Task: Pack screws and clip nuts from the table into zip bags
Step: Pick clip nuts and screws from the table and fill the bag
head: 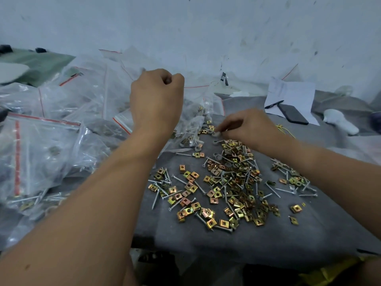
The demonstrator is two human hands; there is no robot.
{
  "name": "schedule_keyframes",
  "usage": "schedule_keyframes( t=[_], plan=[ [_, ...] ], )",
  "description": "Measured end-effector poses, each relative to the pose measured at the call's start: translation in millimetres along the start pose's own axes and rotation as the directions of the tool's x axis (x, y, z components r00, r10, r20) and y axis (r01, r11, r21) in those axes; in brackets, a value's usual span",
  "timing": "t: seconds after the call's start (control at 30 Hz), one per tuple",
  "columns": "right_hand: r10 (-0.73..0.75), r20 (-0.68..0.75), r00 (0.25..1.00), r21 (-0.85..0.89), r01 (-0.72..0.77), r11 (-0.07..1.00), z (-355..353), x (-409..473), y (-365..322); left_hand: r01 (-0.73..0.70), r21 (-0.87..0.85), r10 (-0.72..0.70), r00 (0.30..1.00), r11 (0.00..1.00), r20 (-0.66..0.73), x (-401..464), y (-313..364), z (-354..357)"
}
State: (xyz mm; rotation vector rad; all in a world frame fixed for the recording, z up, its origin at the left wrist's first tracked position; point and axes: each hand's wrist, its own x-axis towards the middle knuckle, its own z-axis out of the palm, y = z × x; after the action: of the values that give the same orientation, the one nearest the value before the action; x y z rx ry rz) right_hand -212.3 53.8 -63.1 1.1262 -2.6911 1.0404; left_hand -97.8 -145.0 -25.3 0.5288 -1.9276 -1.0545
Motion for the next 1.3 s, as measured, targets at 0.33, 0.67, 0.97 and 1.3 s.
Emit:
schedule_keyframes(
  t=[0.33, 0.67, 0.97, 1.3],
  plan=[
    [0.222, 0.044, 0.974, 0.972, -0.093, 0.214, -52, -35, -5, -0.282, 0.082, 0.263, 0.945, 0.956, 0.193, -20, 15, 21],
    [0.076, -0.265, 0.961, 0.713, 0.142, 0.686, -50, -46, -33, -0.423, -0.081, 0.421, 0.827, 0.902, 0.373, -37, 34, 39],
    [-0.036, -0.253, 0.967, 0.289, 0.112, 0.951, -63, -55, -41, -0.361, -0.123, 0.377, 0.822, 0.925, 0.427, -39, 30, 37],
    [0.248, -0.209, 0.946, 0.059, -0.241, 0.969, -62, -57, -56, -0.469, -0.097, 0.450, 0.739, 0.878, 0.501, -44, 32, 43]
  ],
)
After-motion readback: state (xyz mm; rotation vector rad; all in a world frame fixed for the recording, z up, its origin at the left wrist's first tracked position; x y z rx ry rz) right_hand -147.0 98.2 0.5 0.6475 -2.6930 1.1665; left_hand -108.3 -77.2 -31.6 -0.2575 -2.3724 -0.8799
